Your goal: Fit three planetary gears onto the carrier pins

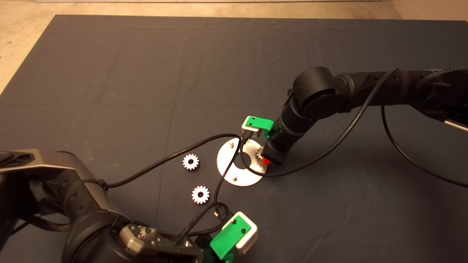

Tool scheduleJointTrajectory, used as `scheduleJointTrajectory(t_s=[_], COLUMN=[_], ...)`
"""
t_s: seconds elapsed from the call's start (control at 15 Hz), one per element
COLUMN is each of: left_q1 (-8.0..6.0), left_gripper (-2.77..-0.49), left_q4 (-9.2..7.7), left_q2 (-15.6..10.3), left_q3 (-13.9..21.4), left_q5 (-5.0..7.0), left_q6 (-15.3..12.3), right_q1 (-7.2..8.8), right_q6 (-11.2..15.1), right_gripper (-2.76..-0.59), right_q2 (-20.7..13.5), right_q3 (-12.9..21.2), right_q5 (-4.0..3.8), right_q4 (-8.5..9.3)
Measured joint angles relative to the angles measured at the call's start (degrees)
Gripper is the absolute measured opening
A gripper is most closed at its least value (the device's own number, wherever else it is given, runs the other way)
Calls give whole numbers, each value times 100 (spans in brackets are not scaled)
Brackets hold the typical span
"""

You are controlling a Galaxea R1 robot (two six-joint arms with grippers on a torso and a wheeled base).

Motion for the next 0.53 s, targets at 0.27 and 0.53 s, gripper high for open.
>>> scheduleJointTrajectory(t_s=[0.27, 0.53], left_q1=[1, 1], left_gripper=[-61, -61], left_q4=[-1, 1], left_q2=[1, 1], left_q3=[0, 0], left_q5=[0, 0], left_q6=[0, 0], right_q1=[0, 0], right_q6=[0, 0], right_gripper=[-241, -230], right_q2=[-1, 0], right_q3=[0, 0], right_q5=[1, 0], right_q4=[0, -1])
